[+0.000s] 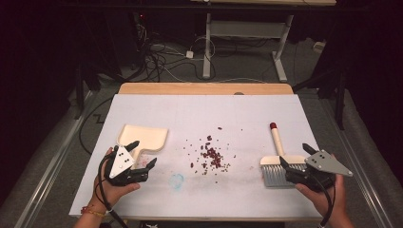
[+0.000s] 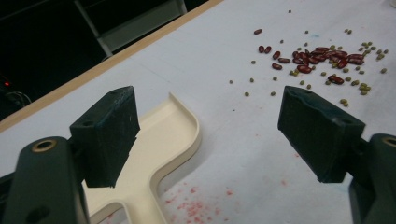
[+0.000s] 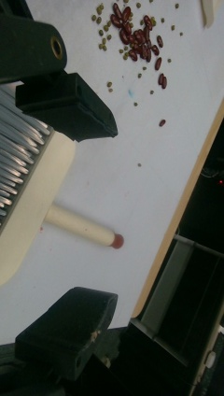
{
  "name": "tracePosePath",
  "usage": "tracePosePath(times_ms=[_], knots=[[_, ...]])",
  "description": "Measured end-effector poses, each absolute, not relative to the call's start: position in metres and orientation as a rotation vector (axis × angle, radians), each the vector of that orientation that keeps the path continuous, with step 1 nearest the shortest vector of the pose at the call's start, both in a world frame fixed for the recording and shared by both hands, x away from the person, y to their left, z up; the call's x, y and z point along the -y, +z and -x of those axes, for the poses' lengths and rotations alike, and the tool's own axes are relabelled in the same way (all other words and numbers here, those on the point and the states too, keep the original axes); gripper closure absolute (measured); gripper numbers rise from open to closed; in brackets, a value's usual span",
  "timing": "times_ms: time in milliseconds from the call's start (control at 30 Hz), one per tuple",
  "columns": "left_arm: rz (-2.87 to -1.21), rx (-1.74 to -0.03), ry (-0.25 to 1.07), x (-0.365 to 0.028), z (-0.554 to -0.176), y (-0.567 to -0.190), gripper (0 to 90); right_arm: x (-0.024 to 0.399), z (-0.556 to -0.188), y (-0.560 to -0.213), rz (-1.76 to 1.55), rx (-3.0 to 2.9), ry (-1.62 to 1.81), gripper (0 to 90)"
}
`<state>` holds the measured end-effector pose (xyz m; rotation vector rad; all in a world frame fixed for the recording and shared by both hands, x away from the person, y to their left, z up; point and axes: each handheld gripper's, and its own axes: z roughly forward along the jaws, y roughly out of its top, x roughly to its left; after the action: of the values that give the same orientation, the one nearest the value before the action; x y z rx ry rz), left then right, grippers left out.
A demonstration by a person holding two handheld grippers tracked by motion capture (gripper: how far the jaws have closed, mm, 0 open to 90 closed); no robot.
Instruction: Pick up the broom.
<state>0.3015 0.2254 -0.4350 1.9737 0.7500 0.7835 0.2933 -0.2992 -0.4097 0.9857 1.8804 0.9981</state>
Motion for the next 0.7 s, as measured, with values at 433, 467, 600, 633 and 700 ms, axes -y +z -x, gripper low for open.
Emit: tracePosePath(times_ms=[433, 467, 600, 633, 700], knots=[[-2.102, -0.726, 0.695, -0.208, -0.301, -0.446, 19.2, 0.304, -0.305, -0.407, -1.012, -1.922, 0.943, 24.6], [-2.105, -0.727, 0.691, -0.207, -0.301, -0.447, 19.3, 0.306, -0.312, -0.408, -1.033, -1.958, 0.916, 26.4], [-2.127, -0.724, 0.681, -0.205, -0.302, -0.450, 19.5, 0.312, -0.337, -0.405, -1.165, -2.025, 0.883, 28.2], [-2.124, -0.729, 0.673, -0.204, -0.303, -0.450, 19.5, 0.313, -0.343, -0.402, -1.200, -2.042, 0.879, 30.1], [-2.121, -0.734, 0.669, -0.204, -0.303, -0.450, 19.5, 0.308, -0.355, -0.398, -1.278, -2.083, 0.786, 28.4]])
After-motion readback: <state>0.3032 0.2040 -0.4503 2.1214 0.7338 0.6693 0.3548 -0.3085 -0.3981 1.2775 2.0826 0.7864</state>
